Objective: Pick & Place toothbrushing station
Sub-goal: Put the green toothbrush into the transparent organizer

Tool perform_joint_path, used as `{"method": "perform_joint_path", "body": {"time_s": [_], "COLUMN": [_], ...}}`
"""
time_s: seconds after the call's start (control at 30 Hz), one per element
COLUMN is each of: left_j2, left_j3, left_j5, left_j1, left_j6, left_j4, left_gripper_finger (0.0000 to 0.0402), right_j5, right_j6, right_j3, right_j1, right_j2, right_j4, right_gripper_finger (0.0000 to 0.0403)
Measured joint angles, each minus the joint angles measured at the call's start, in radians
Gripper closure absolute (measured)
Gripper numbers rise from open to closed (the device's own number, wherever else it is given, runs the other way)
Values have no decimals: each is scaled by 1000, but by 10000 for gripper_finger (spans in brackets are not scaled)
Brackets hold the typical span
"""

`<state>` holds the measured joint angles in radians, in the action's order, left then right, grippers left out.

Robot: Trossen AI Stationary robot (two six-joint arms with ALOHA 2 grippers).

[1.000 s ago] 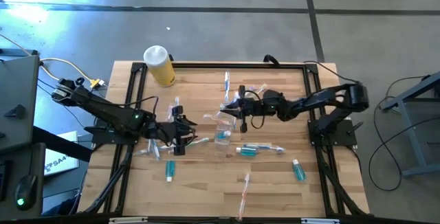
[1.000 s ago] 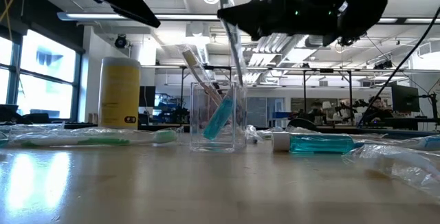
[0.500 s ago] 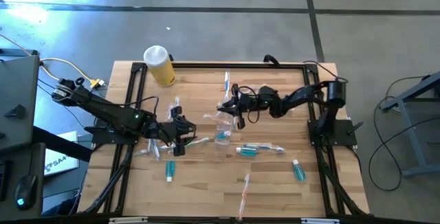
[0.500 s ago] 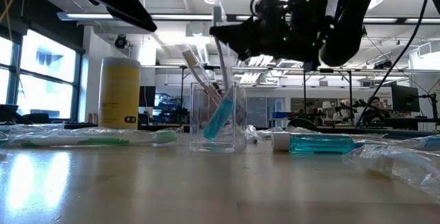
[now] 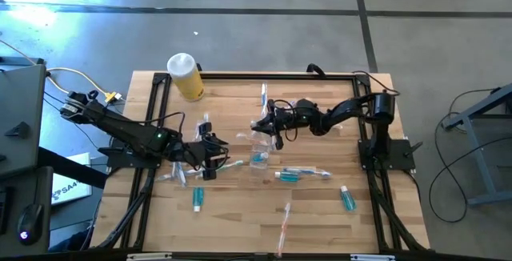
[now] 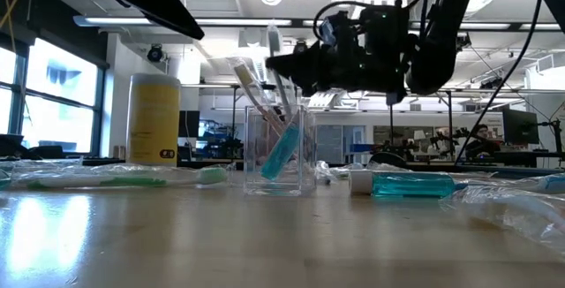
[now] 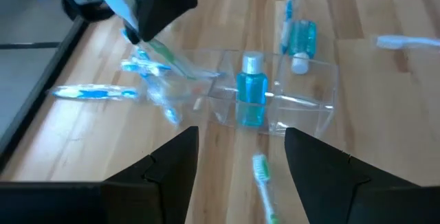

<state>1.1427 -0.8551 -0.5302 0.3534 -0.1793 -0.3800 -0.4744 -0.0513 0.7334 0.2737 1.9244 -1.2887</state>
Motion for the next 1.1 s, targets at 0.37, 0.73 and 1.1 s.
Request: {"method": "perform_joint_path", "body": {"time_s": [0.37,0.73,1.1], "left_j2": [0,1,1], "left_j3": [0,0,0], "left_j5": [-107,-106,-81], "left_j1": [0,0,0], "left_j6": [8,-12,-11], "left_j4": [20,41,33], "left_gripper_finger": [192,192,192], "right_j5": [-25,-24,-17], "right_j6": [11,82,82], "right_j3": [0,1,-1], "right_j1": [1,-6,-5], "right_j2": [-1,-2,-39], "right_j4": [100,177,200], "right_gripper_finger": [379,369,234]}}
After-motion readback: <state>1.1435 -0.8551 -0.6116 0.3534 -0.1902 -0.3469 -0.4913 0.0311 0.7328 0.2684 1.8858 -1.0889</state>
